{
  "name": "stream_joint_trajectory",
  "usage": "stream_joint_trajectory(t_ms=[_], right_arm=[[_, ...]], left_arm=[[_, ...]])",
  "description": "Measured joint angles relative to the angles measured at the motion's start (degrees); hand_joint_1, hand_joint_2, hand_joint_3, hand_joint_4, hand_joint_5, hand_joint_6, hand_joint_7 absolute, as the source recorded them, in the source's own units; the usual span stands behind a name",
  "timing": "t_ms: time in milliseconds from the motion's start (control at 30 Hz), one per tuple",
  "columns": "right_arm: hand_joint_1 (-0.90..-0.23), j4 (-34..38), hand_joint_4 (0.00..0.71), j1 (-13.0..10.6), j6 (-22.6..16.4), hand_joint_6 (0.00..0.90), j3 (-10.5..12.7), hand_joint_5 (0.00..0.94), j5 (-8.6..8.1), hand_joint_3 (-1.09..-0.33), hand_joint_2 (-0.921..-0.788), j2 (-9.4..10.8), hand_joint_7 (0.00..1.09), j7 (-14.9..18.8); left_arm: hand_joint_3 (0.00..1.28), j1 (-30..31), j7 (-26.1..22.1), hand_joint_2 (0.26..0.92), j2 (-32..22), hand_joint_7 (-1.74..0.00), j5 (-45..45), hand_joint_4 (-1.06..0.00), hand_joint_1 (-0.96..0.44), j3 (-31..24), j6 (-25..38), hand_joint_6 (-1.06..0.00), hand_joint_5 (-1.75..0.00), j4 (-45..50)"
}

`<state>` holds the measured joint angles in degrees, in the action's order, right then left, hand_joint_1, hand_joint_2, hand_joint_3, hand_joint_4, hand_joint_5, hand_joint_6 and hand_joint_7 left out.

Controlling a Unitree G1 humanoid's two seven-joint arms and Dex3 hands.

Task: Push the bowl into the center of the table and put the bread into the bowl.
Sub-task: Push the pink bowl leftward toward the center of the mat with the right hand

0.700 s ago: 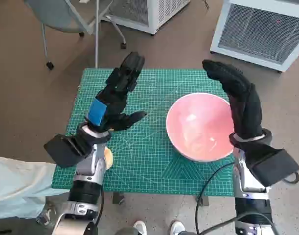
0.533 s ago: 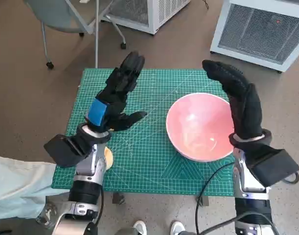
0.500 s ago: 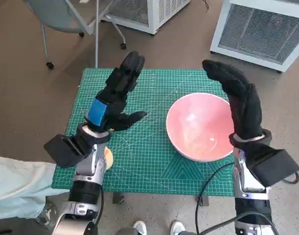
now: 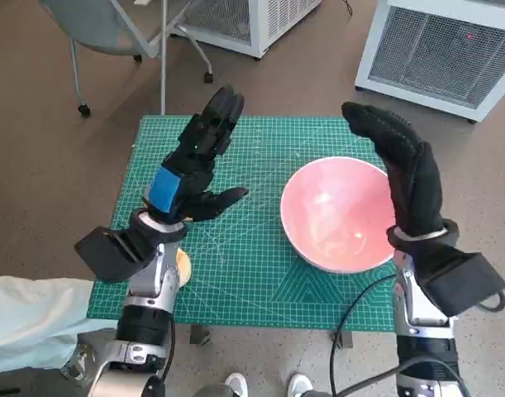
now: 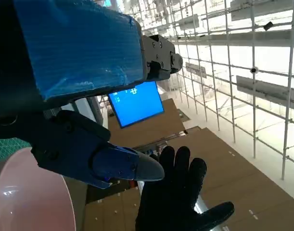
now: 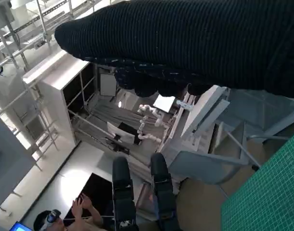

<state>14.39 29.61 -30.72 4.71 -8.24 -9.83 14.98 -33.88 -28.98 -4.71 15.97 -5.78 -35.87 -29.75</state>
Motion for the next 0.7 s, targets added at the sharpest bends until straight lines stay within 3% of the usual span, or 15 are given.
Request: stream_joint_trajectory(t_ms=[233,367,500,700], right_arm=[[-0.676,2.92,0.132,-0.77,-2.79,-0.001,2.63,0.002,-0.98,-0.779,-0.921,-1.61,0.37,0.83],[-0.670,8.53,0.135,-0.77,-6.59,-0.001,5.51,0.002,-0.77,-0.811,-0.921,-2.77,0.41,-0.12],[-0.666,14.94,0.145,-0.40,-11.12,-0.001,8.42,0.005,0.94,-0.850,-0.921,-3.25,0.47,-4.60],[-0.671,25.82,0.167,0.90,-17.84,0.011,11.13,0.014,5.89,-0.890,-0.921,-3.69,0.52,-13.62]], left_arm=[[0.20,0.07,0.08,0.921,0.02,-0.01,0.00,-0.06,-0.47,0.04,0.03,-0.15,0.00,0.20],[0.20,0.09,0.07,0.921,-0.01,-0.01,0.04,-0.06,-0.47,-0.08,0.02,-0.15,0.00,0.19],[0.20,0.09,0.04,0.921,0.00,-0.01,0.08,-0.06,-0.47,-0.25,0.00,-0.15,0.00,0.03],[0.20,0.09,0.04,0.921,0.17,-0.01,0.04,-0.06,-0.47,-0.32,-0.02,-0.15,0.00,-0.19]])
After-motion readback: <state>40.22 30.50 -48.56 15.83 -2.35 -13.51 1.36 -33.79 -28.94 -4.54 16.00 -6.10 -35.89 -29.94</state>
